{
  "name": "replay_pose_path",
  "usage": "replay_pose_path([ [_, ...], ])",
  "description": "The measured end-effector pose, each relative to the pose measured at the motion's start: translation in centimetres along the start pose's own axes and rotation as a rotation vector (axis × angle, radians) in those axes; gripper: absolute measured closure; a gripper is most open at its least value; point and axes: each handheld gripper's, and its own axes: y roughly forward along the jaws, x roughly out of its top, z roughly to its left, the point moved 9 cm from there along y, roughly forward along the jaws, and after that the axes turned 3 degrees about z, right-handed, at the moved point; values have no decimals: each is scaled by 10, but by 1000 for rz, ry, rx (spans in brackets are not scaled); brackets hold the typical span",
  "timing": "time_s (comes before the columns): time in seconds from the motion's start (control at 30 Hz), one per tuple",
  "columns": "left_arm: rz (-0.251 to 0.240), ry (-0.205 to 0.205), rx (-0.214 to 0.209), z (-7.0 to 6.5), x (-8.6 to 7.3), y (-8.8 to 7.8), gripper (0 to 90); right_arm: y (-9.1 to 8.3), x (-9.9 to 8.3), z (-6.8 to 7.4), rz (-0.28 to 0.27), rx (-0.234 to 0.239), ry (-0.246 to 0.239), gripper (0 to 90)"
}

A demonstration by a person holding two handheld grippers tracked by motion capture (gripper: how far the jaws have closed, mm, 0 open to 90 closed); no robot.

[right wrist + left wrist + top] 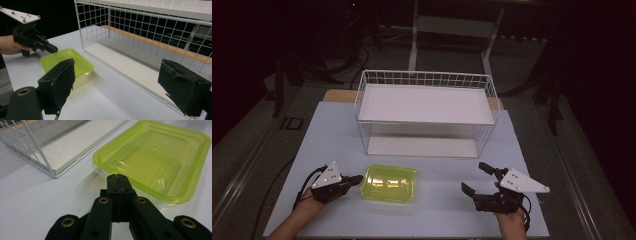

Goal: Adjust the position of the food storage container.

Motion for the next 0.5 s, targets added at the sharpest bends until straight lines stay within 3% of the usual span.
replay_pose_path([
  [0.2, -15, -49, 1, 2, 0, -3, 900, 0, 0, 0, -1, 1, 2, 140],
  [0.5, -13, -41, -28, -14, 5, 8, 900, 1, -1, 0, 5, 2, 1, 142],
])
